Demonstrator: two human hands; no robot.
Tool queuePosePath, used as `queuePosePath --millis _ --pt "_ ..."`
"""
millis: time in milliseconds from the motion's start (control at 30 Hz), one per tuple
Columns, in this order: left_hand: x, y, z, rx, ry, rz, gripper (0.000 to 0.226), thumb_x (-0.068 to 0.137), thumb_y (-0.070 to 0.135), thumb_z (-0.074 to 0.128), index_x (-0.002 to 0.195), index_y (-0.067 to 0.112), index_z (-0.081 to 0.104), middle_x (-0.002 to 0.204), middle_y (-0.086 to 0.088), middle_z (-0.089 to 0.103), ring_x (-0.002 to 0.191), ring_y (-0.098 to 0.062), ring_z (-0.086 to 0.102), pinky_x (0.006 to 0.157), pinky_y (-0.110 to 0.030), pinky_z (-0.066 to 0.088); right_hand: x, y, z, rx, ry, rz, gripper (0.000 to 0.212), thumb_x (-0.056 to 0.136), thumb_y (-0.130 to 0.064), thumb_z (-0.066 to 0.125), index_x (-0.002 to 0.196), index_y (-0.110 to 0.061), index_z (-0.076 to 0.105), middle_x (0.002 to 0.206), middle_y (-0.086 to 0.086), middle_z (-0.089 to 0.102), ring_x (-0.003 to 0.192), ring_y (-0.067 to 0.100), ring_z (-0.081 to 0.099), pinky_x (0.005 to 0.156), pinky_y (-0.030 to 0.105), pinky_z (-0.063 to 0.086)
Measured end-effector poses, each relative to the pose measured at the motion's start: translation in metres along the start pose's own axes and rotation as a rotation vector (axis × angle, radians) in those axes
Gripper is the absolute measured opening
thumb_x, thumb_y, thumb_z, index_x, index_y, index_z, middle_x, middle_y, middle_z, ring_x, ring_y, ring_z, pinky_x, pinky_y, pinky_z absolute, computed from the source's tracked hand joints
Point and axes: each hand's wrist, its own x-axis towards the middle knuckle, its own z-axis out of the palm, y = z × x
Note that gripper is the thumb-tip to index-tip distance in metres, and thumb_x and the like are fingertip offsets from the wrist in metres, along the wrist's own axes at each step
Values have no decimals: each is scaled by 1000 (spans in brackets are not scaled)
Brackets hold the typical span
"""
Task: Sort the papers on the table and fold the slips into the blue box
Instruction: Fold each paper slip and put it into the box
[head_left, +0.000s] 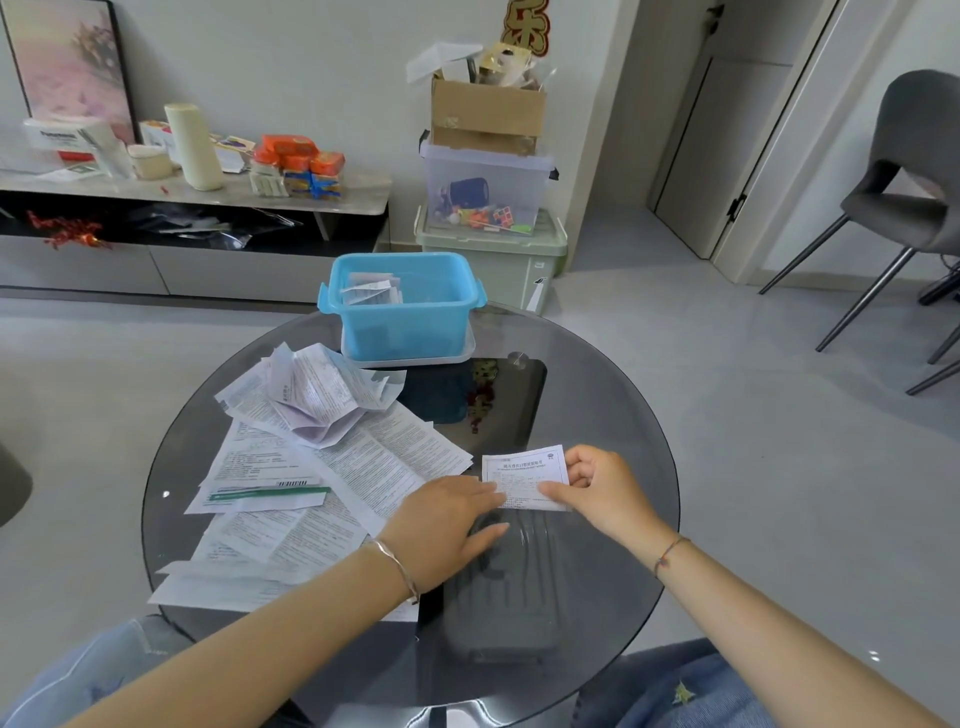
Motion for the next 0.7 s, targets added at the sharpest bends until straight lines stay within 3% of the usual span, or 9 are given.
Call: queuePosePath --millis 67,133,233,333,433,500,567,700 --pt "-2 3 -2 20 4 27 80 82 62 10 129 18 58 127 -1 60 117 -19 55 99 -31 45 0 -1 1 -4 -2 4 22 74 -16 81 88 -10 65 79 -1 72 61 9 60 62 23 50" --pt "-1 3 -1 45 47 66 72 86 59 18 119 16 65 115 -2 67 106 -21 63 90 -33 52 0 -2 1 -8 -3 2 23 74 -16 81 89 -10 64 80 -2 72 61 8 59 60 21 49" --pt "1 -2 5 184 136 146 50 89 52 32 94 24 74 88 9 72 79 -11 69 68 -23 57 -3 -5 1 -11 -6 -5 28 73 -16 81 90 -15 59 80 -4 71 62 9 60 56 17 46" --pt "3 -4 6 219 120 192 47 89 52 33 88 29 74 81 13 71 72 -7 67 65 -20 56 -9 -8 2 -83 21 -32 42 75 -20 80 104 -23 50 89 -10 63 66 6 56 58 17 44" --pt "4 -7 6 192 86 215 49 90 52 33 95 24 74 87 7 72 76 -12 68 70 -24 57 -17 -9 0 -325 107 -232 54 79 -24 77 125 -24 49 117 -9 46 96 4 48 77 11 37" --pt "3 -8 6 203 89 226 48 90 52 34 97 26 74 89 8 72 76 -10 68 71 -23 56 -23 -10 2 -462 153 -437 36 84 -26 70 119 -21 61 123 -6 52 109 12 48 92 20 35" --pt "3 -8 7 224 70 230 48 88 53 33 96 29 74 88 12 71 76 -7 67 69 -19 55 -30 -7 4 -541 139 -606 22 90 -32 58 104 -21 71 111 -8 65 103 11 57 92 31 44" --pt "-1 -2 7 224 10 201 48 87 53 33 98 29 74 90 11 71 80 -7 68 70 -18 55 -43 0 13 -662 56 -764 33 92 -35 43 101 -23 73 101 -13 70 95 5 62 93 30 48"
